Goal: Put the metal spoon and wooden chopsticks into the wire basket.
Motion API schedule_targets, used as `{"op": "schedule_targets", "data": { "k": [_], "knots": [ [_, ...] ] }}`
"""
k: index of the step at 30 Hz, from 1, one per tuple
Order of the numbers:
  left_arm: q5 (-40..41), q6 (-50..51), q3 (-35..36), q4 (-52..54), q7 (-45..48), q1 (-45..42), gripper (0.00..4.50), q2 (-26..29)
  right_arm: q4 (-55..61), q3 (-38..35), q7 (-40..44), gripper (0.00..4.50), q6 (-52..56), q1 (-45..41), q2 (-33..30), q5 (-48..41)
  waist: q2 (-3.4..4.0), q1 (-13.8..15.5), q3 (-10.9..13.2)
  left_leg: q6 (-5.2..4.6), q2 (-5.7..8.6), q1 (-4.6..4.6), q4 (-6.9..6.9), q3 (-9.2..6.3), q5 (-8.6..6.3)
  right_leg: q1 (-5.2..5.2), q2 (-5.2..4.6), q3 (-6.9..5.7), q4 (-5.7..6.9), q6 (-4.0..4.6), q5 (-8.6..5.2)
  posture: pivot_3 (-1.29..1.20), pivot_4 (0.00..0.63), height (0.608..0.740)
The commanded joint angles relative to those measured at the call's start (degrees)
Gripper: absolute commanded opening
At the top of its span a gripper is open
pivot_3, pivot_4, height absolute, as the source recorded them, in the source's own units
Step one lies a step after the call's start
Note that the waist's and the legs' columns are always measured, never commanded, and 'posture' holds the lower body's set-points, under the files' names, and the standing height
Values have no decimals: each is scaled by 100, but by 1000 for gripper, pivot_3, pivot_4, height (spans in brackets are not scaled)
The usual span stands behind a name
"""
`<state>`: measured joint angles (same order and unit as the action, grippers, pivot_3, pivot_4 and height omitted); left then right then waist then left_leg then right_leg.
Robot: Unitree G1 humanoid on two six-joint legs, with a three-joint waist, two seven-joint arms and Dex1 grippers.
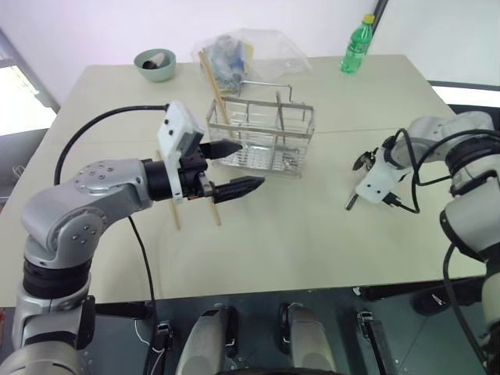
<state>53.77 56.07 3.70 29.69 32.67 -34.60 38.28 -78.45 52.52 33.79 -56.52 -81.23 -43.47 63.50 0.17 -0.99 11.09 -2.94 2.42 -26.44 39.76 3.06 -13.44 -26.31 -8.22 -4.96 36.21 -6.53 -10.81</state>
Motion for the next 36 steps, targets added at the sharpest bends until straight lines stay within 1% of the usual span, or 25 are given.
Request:
{"op": "schedule_targets", "data": {
  "k": [1,2,6,7,17,18,21,22,24,27,29,32,33,34,36],
  "knots": [
    [84,-10,157,136,-65,-215,4500,28,-63,-125,78,3019,50,-82,6,-155,0,12,0,0,0,0,0,-1,0,1,0,0,0,0,0,0,150,686],
    [91,-12,153,121,-79,-235,4500,27,-66,-128,102,2728,51,-66,9,-174,0,14,0,0,0,0,0,-1,0,2,0,0,-1,0,0,0,150,686],
    [101,-26,165,46,-102,-302,4500,27,-62,-128,145,675,46,-26,5,-238,0,-6,0,0,0,1,1,-1,0,1,2,0,0,0,0,0,150,686],
    [100,-29,168,39,-103,-307,4500,30,-60,-130,142,252,55,-24,5,-248,0,-14,0,0,-1,1,1,-1,1,1,3,0,0,0,0,0,150,686],
    [56,-82,203,-101,-142,-461,4500,33,-50,-208,112,252,82,32,3,-336,0,-10,0,3,-5,1,1,-1,3,1,7,1,0,0,1,0,150,686],
    [48,-93,204,-120,-148,-475,4500,27,-50,-212,121,109,67,38,-1,-336,0,-12,0,3,-5,1,1,-1,3,1,8,1,0,0,1,0,150,686],
    [46,-118,219,-164,-176,-503,4500,2,-34,-231,15,109,70,61,-25,-359,0,-10,0,4,-6,1,1,-1,3,1,8,1,1,0,1,0,150,686],
    [42,-126,221,-178,-184,-504,4500,-3,-39,-295,44,109,75,81,-25,-437,0,-9,0,4,-6,1,1,-1,3,1,8,1,1,0,1,0,150,686],
    [-2,-161,212,-193,-184,-499,4500,11,-83,-605,447,109,-35,132,-47,-829,0,-11,0,4,-6,2,1,-2,3,2,9,1,0,0,1,0,150,686],
    [-49,-209,230,-225,-151,-499,4500,50,-103,-1204,1263,109,-296,234,-104,-1579,0,-16,0,4,-6,2,1,-1,4,3,9,1,0,-1,2,0,150,686],
    [-76,-239,289,-316,-105,-546,4500,96,-102,-1846,2230,109,-522,343,-125,-2432,0,-15,0,4,-8,2,1,0,4,4,11,1,-1,-1,2,0,150,686],
    [-140,-297,379,-557,-3,-668,4500,171,97,-3085,4456,109,-277,620,-64,-4244,-2,4,1,2,-10,4,3,-2,4,13,14,0,-5,-1,3,0,150,686],
    [-177,-328,393,-663,51,-722,4500,199,462,-3376,5176,109,176,793,-61,-4979,-2,8,1,2,-11,5,7,-4,4,22,15,-3,-7,-1,3,0,150,686],
    [-223,-365,398,-769,114,-774,4500,224,1077,-3424,5588,109,833,1029,-144,-5749,-3,19,1,1,-15,9,13,-5,4,29,17,-4,-9,-2,3,0,150,686],
    [-322,-440,395,-952,246,-861,4500,268,2627,-3278,5871,109,2336,1565,-511,-7098,-3,37,2,-3,-18,23,18,-18,1,57,16,-14,-13,-1,3,0,150,686]
  ]
}}
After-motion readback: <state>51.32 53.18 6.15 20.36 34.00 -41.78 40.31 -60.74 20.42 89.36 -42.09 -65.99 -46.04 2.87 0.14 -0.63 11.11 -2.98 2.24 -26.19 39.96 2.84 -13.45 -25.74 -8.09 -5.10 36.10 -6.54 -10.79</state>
